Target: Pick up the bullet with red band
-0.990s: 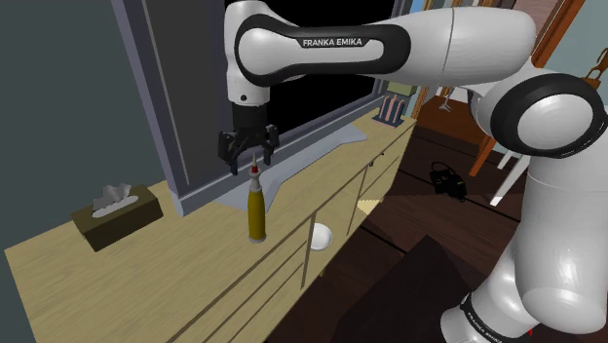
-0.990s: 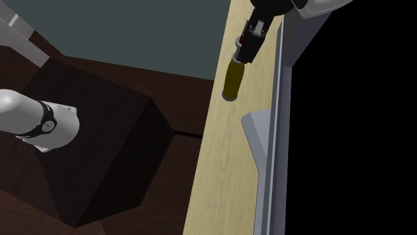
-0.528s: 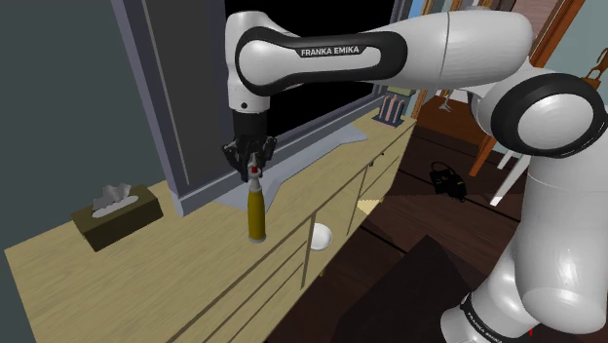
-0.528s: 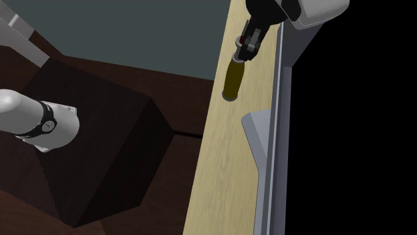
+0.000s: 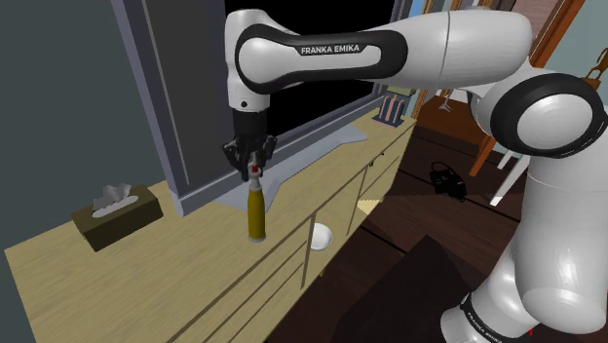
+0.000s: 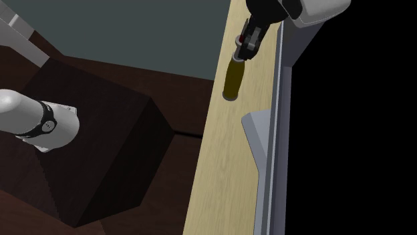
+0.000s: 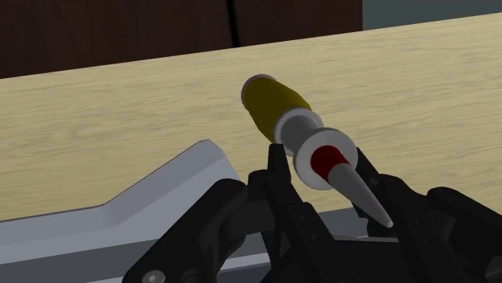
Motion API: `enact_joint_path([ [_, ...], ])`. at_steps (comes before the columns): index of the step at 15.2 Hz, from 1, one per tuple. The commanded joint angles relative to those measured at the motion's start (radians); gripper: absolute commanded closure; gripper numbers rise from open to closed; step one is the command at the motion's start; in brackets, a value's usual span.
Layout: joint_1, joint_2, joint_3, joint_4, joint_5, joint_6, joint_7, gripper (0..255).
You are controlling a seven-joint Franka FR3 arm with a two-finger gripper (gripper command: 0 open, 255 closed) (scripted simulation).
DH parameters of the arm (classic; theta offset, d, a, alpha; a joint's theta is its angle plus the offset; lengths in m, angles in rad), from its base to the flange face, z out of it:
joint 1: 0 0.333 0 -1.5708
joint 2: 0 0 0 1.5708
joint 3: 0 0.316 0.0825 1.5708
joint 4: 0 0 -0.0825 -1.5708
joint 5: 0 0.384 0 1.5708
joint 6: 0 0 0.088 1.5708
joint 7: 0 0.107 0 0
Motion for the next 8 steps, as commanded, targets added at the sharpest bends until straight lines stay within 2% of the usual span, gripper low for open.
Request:
enact_joint_path([
  [1,0.001,0.0,0.001,0.026,0.0,-0.024,0.002,255],
  [8,0.009,0.014,0.002,0.143,-0.005,-0.125,0.013,255],
])
